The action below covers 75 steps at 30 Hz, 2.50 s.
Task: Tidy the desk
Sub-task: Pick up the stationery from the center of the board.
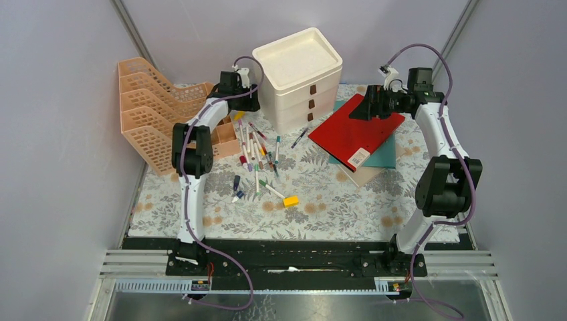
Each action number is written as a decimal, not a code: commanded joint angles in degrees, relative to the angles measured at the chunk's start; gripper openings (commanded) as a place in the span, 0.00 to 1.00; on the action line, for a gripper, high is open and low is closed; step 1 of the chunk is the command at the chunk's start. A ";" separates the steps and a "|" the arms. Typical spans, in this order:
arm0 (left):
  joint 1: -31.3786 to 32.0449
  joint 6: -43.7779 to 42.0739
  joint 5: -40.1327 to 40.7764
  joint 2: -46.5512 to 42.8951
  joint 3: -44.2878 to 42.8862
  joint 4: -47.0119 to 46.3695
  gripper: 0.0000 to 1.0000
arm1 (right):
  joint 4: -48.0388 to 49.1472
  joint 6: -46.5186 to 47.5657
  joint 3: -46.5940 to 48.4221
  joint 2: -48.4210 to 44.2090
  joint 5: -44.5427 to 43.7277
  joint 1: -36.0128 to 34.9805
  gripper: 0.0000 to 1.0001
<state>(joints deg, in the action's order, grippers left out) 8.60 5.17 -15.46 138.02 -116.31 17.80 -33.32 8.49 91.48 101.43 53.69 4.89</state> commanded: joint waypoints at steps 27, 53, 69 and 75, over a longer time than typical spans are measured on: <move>-2.09 -19.43 8.16 -0.38 4.29 0.07 0.54 | 0.81 -1.82 -0.69 0.07 2.12 0.23 1.00; 3.07 -18.04 17.95 -7.12 8.64 -3.74 0.00 | 0.80 -1.32 -1.62 -1.73 2.63 0.21 1.00; 2.93 0.07 10.26 -30.51 27.91 -11.66 0.00 | 0.69 6.14 -4.55 -5.21 4.40 -1.31 1.00; 2.40 10.37 5.29 -39.15 36.17 -13.15 0.00 | 3.92 10.61 -5.35 -6.07 4.40 -4.20 1.00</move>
<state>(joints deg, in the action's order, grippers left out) 11.64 6.44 -5.15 104.99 -84.68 8.38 -33.12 14.48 86.80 98.50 56.29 3.20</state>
